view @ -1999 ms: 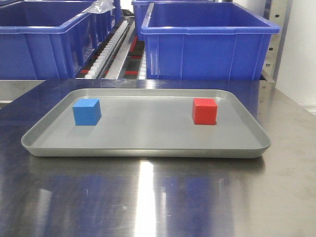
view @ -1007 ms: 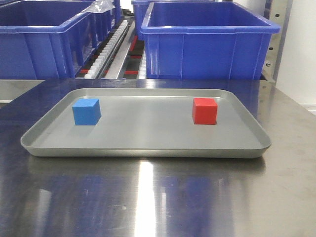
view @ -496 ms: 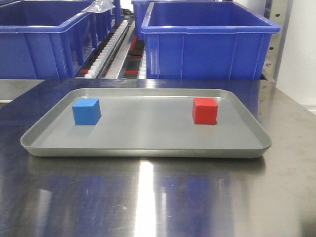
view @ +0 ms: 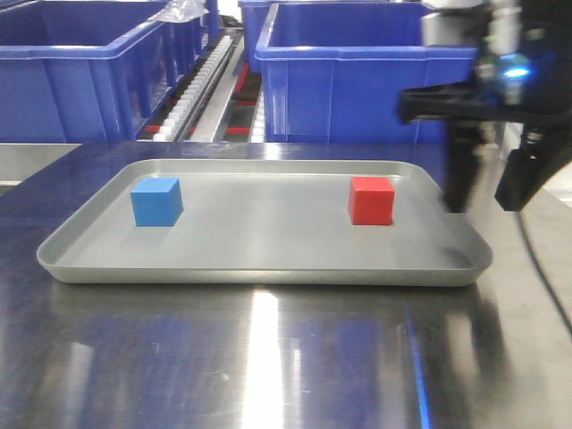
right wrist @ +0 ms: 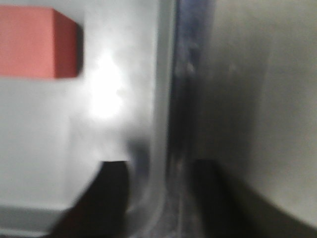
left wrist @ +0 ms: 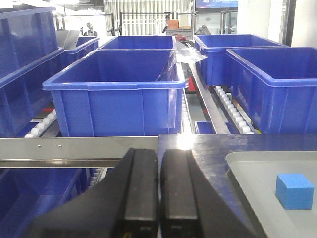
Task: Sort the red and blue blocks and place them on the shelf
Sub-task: 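Lower the right gripper onto the red cube and close it, then lift the red cube with the right gripper away from the tray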
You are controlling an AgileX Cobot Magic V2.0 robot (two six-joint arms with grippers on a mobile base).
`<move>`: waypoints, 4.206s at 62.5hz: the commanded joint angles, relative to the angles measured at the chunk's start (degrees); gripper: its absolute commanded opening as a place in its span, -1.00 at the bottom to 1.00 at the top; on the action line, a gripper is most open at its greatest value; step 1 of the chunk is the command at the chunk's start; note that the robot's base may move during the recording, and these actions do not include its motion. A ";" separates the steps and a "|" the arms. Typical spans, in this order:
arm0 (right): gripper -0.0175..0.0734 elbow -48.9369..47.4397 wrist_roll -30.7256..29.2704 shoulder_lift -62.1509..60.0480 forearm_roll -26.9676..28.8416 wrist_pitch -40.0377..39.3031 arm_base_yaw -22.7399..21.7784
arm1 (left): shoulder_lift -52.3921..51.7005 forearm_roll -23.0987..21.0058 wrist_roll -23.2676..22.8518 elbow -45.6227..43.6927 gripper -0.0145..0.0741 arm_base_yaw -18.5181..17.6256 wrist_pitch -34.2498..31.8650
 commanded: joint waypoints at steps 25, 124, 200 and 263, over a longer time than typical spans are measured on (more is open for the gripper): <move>0.70 -26.81 3.75 10.50 -1.19 13.40 4.36 | -1.36 -0.38 -0.42 2.58 -0.39 -0.21 -4.94; -0.50 -28.95 -0.13 13.38 -0.34 11.25 4.41 | -1.36 -0.38 -0.42 2.58 -0.39 -0.21 -4.94; -0.50 39.82 -26.10 -49.21 9.73 -49.02 -23.07 | -1.36 -0.38 -0.42 2.58 -0.39 -0.21 -4.94; -0.50 52.12 -18.00 -76.58 -0.92 -48.19 -23.07 | -1.36 -0.38 -0.42 2.58 -0.39 -0.21 -4.94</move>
